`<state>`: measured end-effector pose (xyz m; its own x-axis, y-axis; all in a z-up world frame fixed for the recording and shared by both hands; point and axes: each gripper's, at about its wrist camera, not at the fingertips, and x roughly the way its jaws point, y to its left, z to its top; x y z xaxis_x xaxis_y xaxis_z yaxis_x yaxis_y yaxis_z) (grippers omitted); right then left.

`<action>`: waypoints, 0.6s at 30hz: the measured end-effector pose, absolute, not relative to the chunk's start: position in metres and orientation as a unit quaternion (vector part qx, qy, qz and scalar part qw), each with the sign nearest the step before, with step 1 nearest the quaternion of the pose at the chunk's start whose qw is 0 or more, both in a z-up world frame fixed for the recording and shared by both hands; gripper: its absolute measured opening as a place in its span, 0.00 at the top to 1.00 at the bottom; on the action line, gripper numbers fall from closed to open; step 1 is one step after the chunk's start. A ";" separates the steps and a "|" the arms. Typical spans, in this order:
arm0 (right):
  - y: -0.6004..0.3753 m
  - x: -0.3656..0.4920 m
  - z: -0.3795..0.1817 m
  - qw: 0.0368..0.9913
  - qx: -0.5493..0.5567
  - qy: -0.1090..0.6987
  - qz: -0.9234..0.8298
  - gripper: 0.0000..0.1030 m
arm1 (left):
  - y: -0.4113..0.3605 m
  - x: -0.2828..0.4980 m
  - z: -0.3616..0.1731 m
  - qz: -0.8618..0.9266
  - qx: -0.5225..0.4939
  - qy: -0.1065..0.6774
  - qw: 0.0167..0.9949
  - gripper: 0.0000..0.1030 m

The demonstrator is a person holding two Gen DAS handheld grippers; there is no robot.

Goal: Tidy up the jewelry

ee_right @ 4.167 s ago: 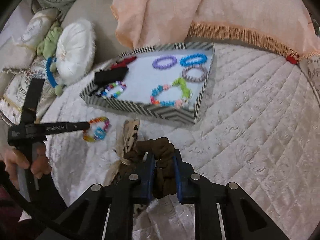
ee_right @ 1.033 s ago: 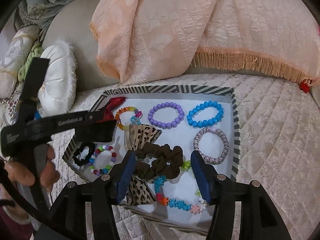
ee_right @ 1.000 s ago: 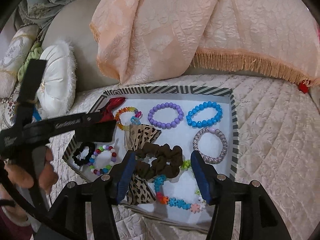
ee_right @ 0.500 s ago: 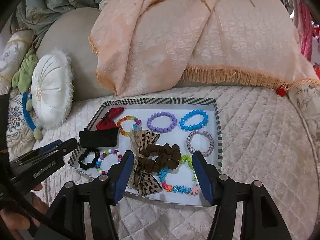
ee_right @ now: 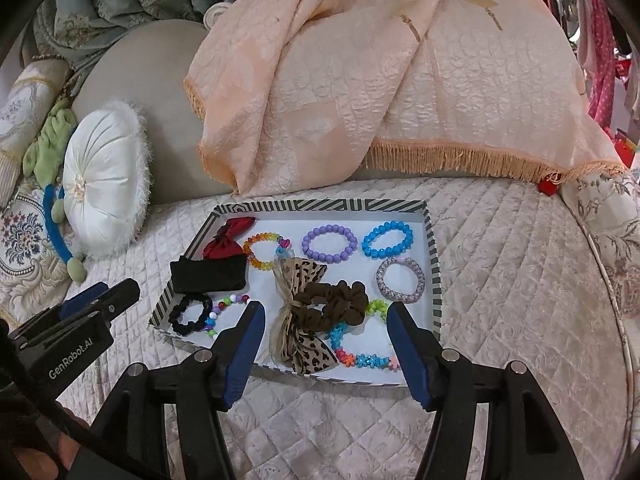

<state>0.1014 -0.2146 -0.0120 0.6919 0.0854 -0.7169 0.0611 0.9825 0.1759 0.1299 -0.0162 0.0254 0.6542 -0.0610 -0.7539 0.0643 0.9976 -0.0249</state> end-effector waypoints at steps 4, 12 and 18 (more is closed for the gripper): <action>-0.210 0.100 -0.009 0.915 0.086 0.393 0.006 0.40 | -0.015 0.126 0.029 -0.036 -0.001 0.410 0.911 0.59; -0.206 0.097 -0.008 0.915 0.087 0.395 0.010 0.40 | -0.010 0.121 0.032 -0.029 -0.003 0.408 0.912 0.59; -0.201 0.097 -0.009 0.913 0.083 0.400 0.015 0.40 | -0.009 0.119 0.032 -0.028 0.002 0.408 0.913 0.59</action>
<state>0.0969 -0.2015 -0.0088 0.6803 0.0930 -0.7270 0.0399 0.9857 0.1634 0.1188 -0.0088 0.0322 0.6663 -0.0490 -0.7441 0.0522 0.9985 -0.0191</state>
